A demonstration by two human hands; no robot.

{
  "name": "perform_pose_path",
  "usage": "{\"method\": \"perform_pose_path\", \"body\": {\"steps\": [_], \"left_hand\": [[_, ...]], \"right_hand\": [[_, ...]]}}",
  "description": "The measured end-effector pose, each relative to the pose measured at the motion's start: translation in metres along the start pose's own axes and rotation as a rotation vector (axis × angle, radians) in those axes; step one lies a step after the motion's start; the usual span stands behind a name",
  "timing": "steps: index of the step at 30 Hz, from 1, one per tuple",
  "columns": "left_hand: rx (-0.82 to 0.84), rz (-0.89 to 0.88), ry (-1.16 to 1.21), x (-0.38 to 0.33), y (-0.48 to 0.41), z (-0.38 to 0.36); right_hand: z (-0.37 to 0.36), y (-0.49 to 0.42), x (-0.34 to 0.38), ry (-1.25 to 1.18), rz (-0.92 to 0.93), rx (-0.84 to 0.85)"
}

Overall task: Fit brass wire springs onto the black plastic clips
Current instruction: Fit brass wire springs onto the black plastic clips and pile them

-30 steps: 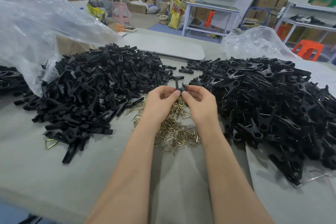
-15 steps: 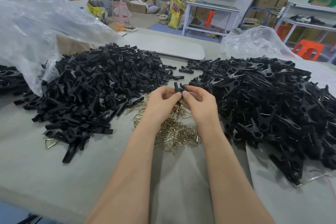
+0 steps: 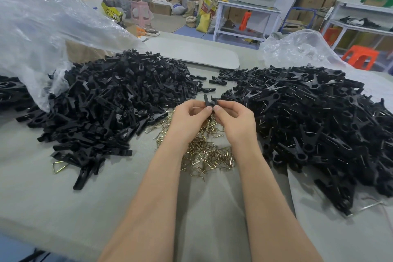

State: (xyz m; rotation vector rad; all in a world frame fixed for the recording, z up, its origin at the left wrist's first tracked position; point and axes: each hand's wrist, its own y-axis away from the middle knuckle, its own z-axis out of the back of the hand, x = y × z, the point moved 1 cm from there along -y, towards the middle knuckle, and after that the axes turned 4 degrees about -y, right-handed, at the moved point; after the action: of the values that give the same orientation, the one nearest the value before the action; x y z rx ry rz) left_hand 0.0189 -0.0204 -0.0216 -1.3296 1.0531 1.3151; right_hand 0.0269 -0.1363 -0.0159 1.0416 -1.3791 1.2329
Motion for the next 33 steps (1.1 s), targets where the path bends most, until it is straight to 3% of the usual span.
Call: {"method": "perform_pose_path", "body": {"steps": [7,11,33], "left_hand": [[0.002,0.075,0.143,0.0003,-0.0005,0.0019],[-0.021,0.067,0.086,0.0002,-0.0005,0.0],[0.014,0.047,-0.004,-0.0009,-0.0002,0.0014]], "right_hand": [[-0.0009,0.0022,0.0026,0.026,0.02,0.057],[-0.0011,0.0028,0.0032,-0.042,0.004,-0.02],[-0.0001,0.0029,0.0049,-0.008,-0.008,-0.014]]}}
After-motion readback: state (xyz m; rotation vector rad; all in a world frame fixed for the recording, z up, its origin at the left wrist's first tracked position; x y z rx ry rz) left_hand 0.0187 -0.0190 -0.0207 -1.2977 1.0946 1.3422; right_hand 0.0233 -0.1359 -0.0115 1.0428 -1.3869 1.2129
